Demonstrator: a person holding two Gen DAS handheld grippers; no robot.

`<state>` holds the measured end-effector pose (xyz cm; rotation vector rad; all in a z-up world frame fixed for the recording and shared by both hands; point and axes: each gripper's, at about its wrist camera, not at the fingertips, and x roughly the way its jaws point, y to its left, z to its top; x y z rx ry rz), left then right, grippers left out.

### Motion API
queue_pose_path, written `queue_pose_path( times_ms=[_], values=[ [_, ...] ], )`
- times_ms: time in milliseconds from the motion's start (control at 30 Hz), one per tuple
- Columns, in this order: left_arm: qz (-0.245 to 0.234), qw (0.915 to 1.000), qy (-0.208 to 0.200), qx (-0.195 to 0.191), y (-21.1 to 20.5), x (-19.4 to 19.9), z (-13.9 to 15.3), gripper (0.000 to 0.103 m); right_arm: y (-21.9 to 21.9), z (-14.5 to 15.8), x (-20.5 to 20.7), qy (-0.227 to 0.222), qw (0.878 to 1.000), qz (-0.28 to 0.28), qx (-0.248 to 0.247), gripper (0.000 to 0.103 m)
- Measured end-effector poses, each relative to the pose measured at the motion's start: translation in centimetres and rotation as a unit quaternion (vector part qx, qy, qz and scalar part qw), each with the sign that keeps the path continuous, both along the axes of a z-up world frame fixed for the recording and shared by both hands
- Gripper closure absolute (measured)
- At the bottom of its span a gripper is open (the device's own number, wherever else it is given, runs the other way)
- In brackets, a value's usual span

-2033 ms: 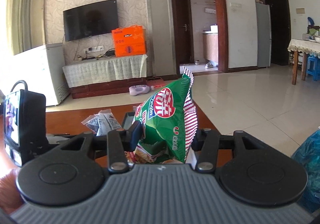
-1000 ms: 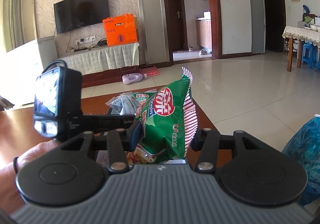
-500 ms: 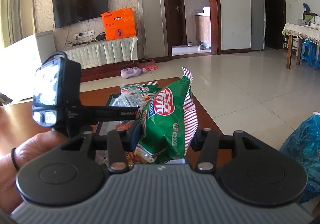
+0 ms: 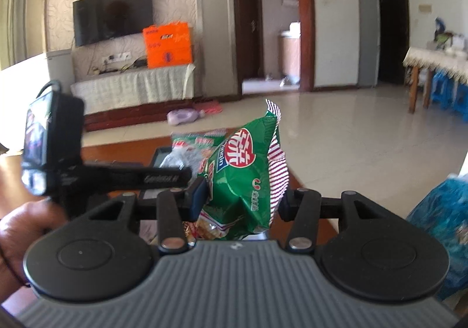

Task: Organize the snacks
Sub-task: 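Lower the green shrimp-cracker bag into the box and open the right gripper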

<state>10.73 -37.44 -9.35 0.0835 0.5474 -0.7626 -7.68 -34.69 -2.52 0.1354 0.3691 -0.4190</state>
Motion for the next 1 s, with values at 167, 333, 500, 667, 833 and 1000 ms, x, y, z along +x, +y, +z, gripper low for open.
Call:
queue_pose_path(
  times_ms=[167, 333, 500, 667, 833, 1000],
  values=[
    [0.023, 0.9996, 0.001, -0.016, 2.7, 0.0, 1.0, 0.021, 0.1, -0.9, 0.9, 0.01, 0.998, 0.057, 0.034, 0.052],
    [0.042, 0.9989, -0.006, -0.02, 5.8, 0.1, 2.1, 0.021, 0.0, -1.8, 2.7, 0.024, 0.991, 0.105, 0.073, 0.052],
    [0.038, 0.9991, -0.015, -0.01, 7.1, -0.6, 2.5, 0.021, 0.6, -2.9, 4.6, 0.074, 0.992, 0.088, 0.05, 0.047],
    [0.039, 0.9991, -0.014, -0.004, 7.8, -1.4, 2.6, 0.021, 0.2, -2.9, 4.0, 0.069, 0.995, 0.052, 0.04, 0.031],
    [0.053, 0.9985, -0.008, -0.01, 8.8, -3.2, 3.6, 0.021, 0.5, -3.2, 3.8, 0.073, 0.996, 0.033, 0.028, 0.031],
    [0.064, 0.9979, -0.007, -0.009, 10.9, -6.8, 4.7, 0.02, 1.2, -4.4, 4.2, 0.113, 0.992, 0.051, 0.016, 0.017]
  ],
)
